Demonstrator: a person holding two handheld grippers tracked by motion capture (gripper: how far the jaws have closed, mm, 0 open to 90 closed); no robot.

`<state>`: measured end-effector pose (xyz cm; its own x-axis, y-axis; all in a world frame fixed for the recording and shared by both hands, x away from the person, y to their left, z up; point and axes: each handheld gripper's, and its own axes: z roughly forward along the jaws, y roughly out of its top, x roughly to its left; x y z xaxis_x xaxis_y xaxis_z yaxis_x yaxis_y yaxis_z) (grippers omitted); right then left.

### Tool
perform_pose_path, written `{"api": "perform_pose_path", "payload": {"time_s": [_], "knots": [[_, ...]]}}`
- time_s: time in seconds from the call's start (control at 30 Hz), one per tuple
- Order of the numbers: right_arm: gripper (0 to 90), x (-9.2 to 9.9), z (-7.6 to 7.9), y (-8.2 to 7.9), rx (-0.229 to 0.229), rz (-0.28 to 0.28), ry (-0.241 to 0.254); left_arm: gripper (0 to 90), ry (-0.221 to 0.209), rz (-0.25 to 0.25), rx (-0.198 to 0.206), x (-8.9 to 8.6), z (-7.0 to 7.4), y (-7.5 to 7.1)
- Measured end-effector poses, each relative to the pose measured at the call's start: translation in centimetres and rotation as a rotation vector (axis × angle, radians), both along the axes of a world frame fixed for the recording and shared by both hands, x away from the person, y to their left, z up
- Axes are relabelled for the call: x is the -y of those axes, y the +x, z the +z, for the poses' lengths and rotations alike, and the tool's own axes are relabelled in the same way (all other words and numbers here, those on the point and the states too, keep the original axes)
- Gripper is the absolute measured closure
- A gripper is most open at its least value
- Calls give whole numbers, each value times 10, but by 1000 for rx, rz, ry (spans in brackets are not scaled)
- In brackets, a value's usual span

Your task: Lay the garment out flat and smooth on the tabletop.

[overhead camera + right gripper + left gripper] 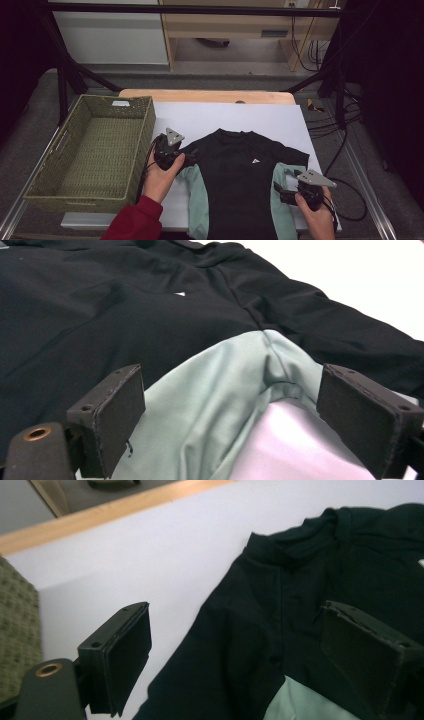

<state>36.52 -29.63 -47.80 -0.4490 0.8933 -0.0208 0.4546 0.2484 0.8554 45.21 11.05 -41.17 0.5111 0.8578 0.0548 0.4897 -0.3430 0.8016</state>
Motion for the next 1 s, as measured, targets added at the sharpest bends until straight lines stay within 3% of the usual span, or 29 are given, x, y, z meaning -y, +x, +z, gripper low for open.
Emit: {"api": "perform_pose_path", "payload": {"time_s": [0.2, 0.57, 0.83, 1.0], "knots": [[125, -4, -1, -1, 1, 35, -16, 131, 11, 24, -36, -2, -8, 8], [99, -3, 0, 1, -11, 26, -10, 127, 4, 51, -81, -13, -17, 17], [95, -3, 0, 1, -26, 24, -3, 144, 5, 82, -66, -18, -20, 20], [98, -3, 1, 1, -36, 26, 6, 153, 7, 94, -78, -23, -25, 21]]}}
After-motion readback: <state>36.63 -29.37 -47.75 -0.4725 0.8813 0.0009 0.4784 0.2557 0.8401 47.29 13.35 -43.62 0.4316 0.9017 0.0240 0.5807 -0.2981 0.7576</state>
